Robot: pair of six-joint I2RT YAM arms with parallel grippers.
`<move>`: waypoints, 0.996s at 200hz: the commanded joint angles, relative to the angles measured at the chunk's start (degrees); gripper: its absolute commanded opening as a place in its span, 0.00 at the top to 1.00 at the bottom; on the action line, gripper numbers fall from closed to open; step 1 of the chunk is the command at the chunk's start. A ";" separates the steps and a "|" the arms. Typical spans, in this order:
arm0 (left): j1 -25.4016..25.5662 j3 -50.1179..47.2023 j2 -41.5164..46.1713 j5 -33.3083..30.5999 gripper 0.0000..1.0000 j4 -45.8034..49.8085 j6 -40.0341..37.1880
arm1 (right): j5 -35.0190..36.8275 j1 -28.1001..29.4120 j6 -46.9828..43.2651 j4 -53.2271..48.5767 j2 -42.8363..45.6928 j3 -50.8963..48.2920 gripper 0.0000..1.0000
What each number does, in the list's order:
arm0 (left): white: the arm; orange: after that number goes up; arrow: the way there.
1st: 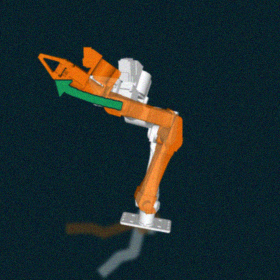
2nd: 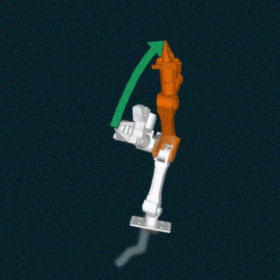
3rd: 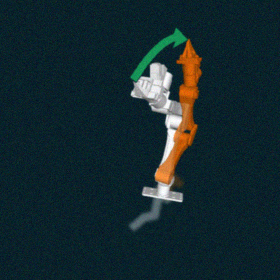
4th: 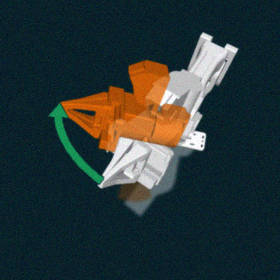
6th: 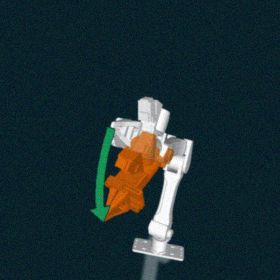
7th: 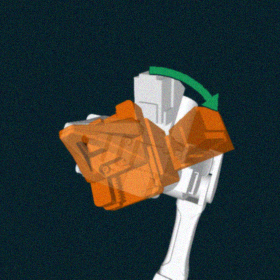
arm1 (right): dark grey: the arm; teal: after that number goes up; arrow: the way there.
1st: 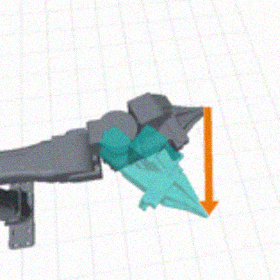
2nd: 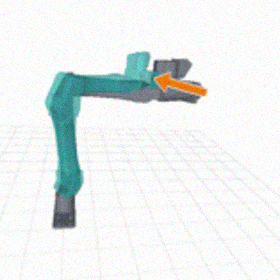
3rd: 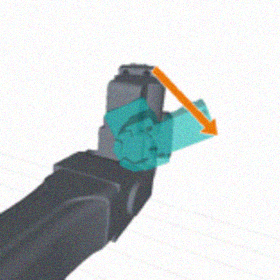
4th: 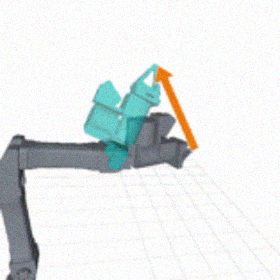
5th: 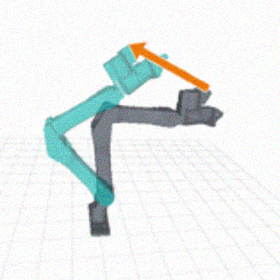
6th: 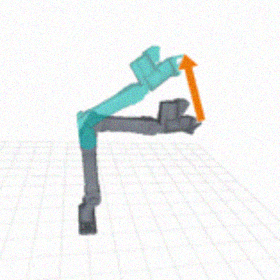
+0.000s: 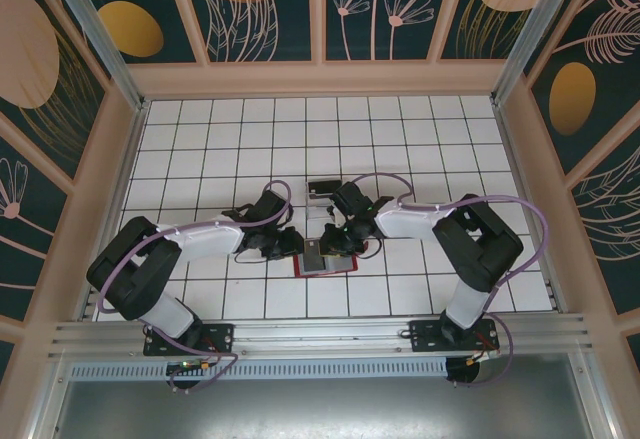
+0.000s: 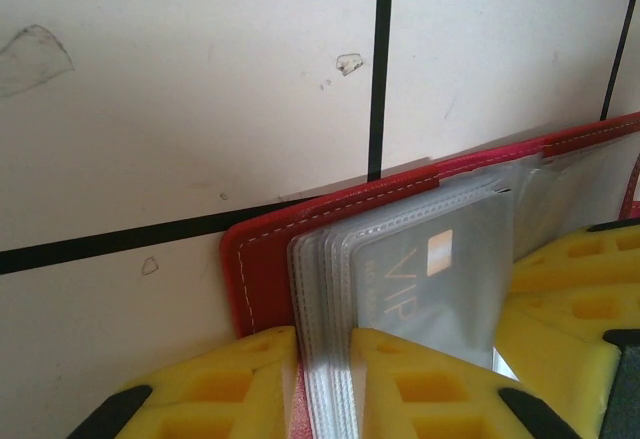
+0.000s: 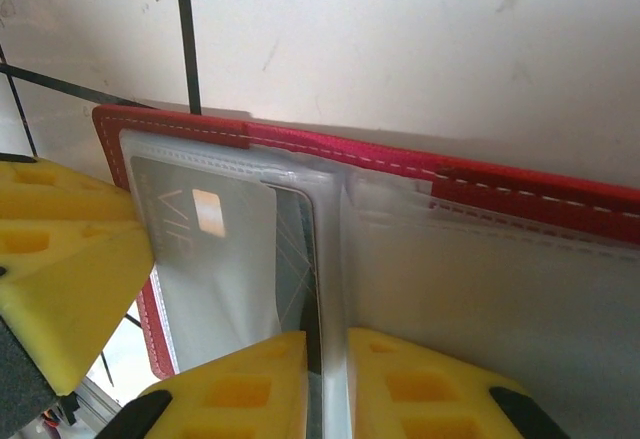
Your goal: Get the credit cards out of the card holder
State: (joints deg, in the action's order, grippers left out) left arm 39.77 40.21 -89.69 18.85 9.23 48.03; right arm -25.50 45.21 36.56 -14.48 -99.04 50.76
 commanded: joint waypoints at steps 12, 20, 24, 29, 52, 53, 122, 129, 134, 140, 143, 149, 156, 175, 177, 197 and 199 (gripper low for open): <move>0.47 1.01 -0.60 -1.45 0.75 2.81 -1.32 | 6.42 0.14 1.14 -2.77 -0.39 -1.15 0.86; 0.48 1.17 -0.65 -1.54 0.75 2.90 -1.41 | 6.50 0.05 1.32 -2.60 0.10 -1.24 0.87; 0.48 1.11 -0.67 -1.54 0.75 2.89 -1.37 | 6.56 0.05 1.43 -2.57 0.31 -1.20 0.88; 0.49 1.17 -0.66 -1.54 0.75 2.98 -1.44 | 6.68 0.05 1.62 -2.57 0.66 -1.32 0.88; 0.48 1.19 -0.79 -1.71 0.75 3.05 -1.44 | 7.03 -0.20 2.10 -2.51 2.05 -1.62 0.91; 0.48 1.19 -0.77 -1.67 0.75 3.06 -1.40 | 7.04 -0.21 2.11 -2.54 2.08 -1.63 0.91; 0.49 1.37 -0.67 -1.96 0.77 3.42 -1.57 | 7.34 -0.47 2.38 -3.27 3.94 -1.98 1.00; 0.49 1.37 -0.58 -1.98 0.78 3.50 -1.62 | 7.30 -0.48 2.44 -3.34 4.20 -1.98 1.00; 0.48 1.37 -0.62 -2.05 0.78 3.51 -1.62 | 7.22 -0.47 2.46 -3.44 4.29 -1.98 1.00; 0.49 1.37 -0.62 -2.11 0.78 3.60 -1.60 | 7.30 -0.47 2.41 -3.60 4.51 -1.90 1.00; 0.46 1.30 -0.58 -2.15 0.78 3.60 -1.60 | 7.30 -0.47 2.45 -3.69 4.59 -1.91 1.00; 0.51 1.32 -0.59 -2.11 0.78 3.60 -1.62 | 7.34 -0.50 2.47 -3.80 4.82 -1.91 1.00; 0.49 1.28 -0.58 -2.24 0.78 3.68 -1.58 | 7.39 -0.50 2.53 -3.97 5.14 -1.90 1.00; 0.49 1.37 -0.41 -2.33 0.78 3.86 -1.62 | 7.27 -0.50 2.54 -3.93 5.88 -1.81 1.00; 0.49 1.37 -0.40 -2.33 0.78 3.82 -1.62 | 7.19 -0.50 2.51 -3.85 5.99 -1.81 1.00; 0.48 1.79 0.24 -2.75 0.78 4.42 -1.64 | 6.43 -0.49 2.88 -2.99 6.97 -1.89 0.95; 0.48 1.80 0.38 -2.83 0.78 4.53 -1.63 | 6.38 -0.50 2.90 -3.01 7.10 -1.90 0.95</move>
State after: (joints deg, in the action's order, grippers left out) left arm 40.10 40.93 -89.69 17.74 10.41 47.37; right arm -19.51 44.99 38.33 -16.95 -94.59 49.71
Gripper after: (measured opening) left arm 0.221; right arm 0.051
